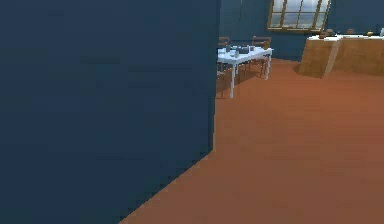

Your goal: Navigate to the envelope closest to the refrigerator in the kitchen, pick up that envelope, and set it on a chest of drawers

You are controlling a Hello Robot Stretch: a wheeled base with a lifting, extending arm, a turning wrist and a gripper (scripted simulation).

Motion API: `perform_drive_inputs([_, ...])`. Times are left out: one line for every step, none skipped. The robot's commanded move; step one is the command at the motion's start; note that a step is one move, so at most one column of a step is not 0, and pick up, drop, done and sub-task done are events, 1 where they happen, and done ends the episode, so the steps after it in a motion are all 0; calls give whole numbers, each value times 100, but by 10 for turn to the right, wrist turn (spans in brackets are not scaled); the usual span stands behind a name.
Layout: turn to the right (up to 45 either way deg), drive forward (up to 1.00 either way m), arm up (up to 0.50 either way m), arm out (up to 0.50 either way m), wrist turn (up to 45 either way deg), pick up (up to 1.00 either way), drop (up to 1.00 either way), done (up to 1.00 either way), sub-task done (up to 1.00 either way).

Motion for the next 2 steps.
perform_drive_inputs([0, 10, 0, 0, 0, 0, 0, 0, 0])
perform_drive_inputs([240, 0, 0, 0, 0, 0, 0, 0, 0])
